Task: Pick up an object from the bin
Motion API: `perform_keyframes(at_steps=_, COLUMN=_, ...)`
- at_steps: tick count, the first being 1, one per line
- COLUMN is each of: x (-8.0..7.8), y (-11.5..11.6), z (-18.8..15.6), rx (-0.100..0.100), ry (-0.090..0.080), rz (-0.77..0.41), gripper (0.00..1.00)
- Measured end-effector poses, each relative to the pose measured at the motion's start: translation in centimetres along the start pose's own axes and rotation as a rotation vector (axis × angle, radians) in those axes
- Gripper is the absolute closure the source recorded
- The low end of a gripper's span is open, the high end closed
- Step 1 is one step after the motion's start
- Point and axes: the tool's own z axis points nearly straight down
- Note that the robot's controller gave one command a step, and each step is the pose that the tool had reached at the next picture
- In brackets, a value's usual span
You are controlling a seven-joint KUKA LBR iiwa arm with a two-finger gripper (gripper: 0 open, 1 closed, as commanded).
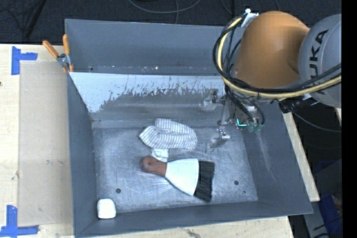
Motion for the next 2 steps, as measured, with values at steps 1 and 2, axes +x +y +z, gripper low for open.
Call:
perform_keyframes(at_steps=1, x=-0.1, y=0.0, z=-0.4, rx=0.0, ry=-0.008, rz=0.0, gripper=0.0)
perform_keyframes(at_steps=2, x=-2.3, y=2.5, z=5.3, rx=0.0, ry=-0.015, rz=0.004, gripper=0.0)
